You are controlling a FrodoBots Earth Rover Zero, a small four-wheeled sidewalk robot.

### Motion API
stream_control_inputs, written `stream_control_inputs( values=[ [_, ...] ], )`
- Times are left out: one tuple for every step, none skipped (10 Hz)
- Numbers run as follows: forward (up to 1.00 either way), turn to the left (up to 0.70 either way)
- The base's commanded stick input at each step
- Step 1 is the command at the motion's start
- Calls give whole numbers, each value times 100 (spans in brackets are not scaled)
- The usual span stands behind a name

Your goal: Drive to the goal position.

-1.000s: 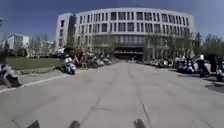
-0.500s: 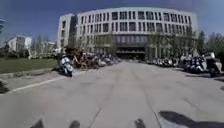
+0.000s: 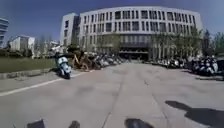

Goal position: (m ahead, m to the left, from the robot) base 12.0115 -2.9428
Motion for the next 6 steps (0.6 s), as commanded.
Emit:
stream_control_inputs(
  values=[
    [85, 0],
    [85, 0],
    [85, 0],
    [85, 0],
    [85, 0],
    [85, 0]
  ],
)
